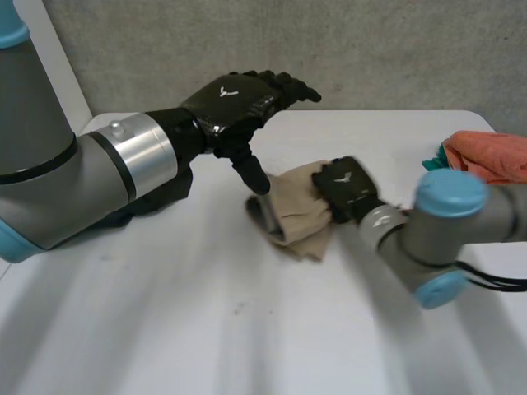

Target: Fold the laundry.

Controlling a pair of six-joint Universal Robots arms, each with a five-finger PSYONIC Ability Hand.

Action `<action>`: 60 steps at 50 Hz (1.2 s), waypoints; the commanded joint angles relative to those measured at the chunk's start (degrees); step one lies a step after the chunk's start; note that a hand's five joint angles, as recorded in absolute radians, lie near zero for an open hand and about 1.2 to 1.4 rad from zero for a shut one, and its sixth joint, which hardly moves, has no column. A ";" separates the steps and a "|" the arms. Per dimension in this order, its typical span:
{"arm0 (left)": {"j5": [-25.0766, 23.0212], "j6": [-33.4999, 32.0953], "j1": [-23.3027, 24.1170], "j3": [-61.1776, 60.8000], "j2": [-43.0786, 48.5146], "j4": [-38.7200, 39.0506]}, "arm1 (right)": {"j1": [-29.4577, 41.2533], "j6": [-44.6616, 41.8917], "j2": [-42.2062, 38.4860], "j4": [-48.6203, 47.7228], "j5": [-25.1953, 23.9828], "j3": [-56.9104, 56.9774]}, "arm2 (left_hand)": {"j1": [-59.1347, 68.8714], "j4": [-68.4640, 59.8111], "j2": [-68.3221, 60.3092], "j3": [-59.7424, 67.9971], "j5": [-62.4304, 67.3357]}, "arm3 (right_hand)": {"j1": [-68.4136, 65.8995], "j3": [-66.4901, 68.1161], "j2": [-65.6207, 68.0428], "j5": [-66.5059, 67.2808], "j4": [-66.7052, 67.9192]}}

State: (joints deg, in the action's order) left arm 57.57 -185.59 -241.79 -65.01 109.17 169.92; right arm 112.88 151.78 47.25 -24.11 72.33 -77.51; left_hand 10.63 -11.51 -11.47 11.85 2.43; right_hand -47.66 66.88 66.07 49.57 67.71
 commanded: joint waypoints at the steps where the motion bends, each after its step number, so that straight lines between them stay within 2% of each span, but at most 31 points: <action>1: -0.26 -0.39 0.01 -2.92 -0.54 -0.03 | -9.77 -3.85 6.44 0.29 -8.51 -6.43 | -0.63 1.51 1.47 -1.85 -2.43 | -32.34 13.12 13.93 20.43 12.29; 4: -0.26 -0.39 0.44 -3.54 -0.72 -0.03 | -12.58 -3.95 6.80 -0.41 -10.80 -5.73 | -0.63 1.51 1.47 -1.85 -2.43 | -32.34 13.12 13.93 20.43 12.29; 10: 0.09 -0.30 2.20 -3.72 -0.80 0.06 | -17.42 -0.79 10.31 -5.41 -10.37 -0.20 | -0.63 1.51 1.47 -1.85 -2.43 | -32.34 13.12 13.93 20.43 12.29; 20: 0.18 -0.30 2.38 -3.72 -1.51 0.06 | -30.50 23.80 13.22 -12.97 -9.58 13.07 | -0.63 1.51 1.47 -1.85 -2.43 | -32.34 13.12 13.93 20.43 12.29; 25: 0.09 -0.30 2.82 -3.54 -3.17 0.15 | -36.32 28.66 10.32 -13.42 -11.16 16.33 | -0.63 1.51 1.47 -1.85 -2.43 | -32.34 13.12 13.93 20.43 12.29; 30: 0.17 -0.21 3.08 -3.72 -3.53 0.15 | -39.05 28.84 6.01 -13.42 -15.02 16.16 | -0.63 1.51 1.47 -1.85 -2.43 | -32.34 13.12 13.93 20.43 12.29; 39: 0.18 -0.30 3.52 -4.07 -3.53 0.15 | -46.42 27.61 -5.22 -16.23 -29.60 13.26 | -0.63 1.51 1.47 -1.85 -2.43 | -32.34 13.12 13.93 20.43 12.29; 43: 0.18 -0.30 3.52 -4.07 -3.53 0.15 | -47.92 25.42 -9.10 -16.85 -33.39 12.82 | -0.63 1.51 1.47 -1.85 -2.43 | -32.34 13.12 13.93 20.43 12.29; 60: 0.26 -0.21 4.14 -3.98 -3.53 0.23 | -49.77 22.86 -8.23 -17.11 -33.84 13.25 | -0.63 1.51 1.47 -1.85 -2.43 | -32.34 13.12 13.93 20.43 12.29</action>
State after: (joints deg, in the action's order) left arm 57.82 -185.85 -237.87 -69.03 105.70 170.07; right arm 63.06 174.64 38.46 -40.82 37.82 -65.24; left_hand 10.63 -11.51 -11.47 11.85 2.43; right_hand -54.20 68.67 66.90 57.03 68.24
